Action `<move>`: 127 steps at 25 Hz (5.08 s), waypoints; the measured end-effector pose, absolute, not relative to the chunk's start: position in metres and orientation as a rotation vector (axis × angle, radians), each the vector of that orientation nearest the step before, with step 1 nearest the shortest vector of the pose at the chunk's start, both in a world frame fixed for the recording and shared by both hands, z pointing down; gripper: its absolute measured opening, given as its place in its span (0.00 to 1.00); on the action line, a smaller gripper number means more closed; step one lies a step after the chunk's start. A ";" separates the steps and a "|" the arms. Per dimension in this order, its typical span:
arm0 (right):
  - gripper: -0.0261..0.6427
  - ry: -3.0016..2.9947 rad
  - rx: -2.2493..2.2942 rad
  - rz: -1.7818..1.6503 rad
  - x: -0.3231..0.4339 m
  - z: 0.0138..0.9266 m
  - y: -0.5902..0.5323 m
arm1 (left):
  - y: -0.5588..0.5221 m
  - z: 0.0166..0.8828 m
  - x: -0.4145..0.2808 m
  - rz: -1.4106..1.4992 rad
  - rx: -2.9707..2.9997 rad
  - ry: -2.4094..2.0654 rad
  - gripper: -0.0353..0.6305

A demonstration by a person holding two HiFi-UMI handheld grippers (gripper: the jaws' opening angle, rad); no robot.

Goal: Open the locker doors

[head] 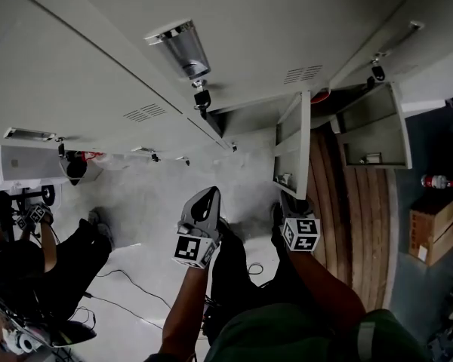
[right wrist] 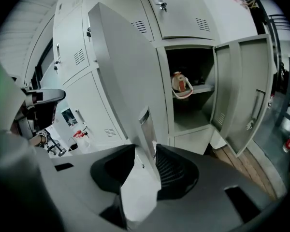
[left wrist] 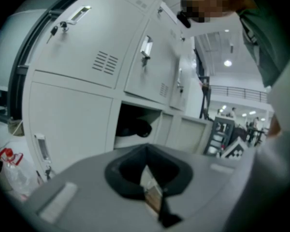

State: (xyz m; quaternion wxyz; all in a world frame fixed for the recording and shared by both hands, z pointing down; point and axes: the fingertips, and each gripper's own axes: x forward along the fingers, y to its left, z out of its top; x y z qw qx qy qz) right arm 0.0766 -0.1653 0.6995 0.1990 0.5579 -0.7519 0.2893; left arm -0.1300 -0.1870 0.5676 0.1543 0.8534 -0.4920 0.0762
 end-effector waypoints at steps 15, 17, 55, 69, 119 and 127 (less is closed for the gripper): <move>0.05 -2.088 1.510 0.781 0.144 0.692 -0.146 | -0.173 0.558 -0.121 0.171 2.379 -1.555 0.05; 0.05 -2.146 1.410 0.740 0.118 0.688 -0.143 | -0.168 0.556 -0.140 0.156 2.347 -1.615 0.05; 0.05 -2.346 1.079 0.486 -0.114 0.695 -0.194 | -0.304 0.680 -0.410 0.261 1.702 -2.324 0.20; 0.05 -2.345 1.039 0.491 -0.110 0.697 -0.192 | -0.302 0.687 -0.405 0.378 1.702 -2.322 0.19; 0.05 -2.374 0.981 0.547 -0.075 0.705 -0.156 | -0.135 0.658 -0.322 0.172 1.832 -2.258 0.05; 0.05 -2.408 1.012 0.538 -0.044 0.686 -0.160 | -0.115 0.657 -0.257 0.251 1.912 -2.133 0.05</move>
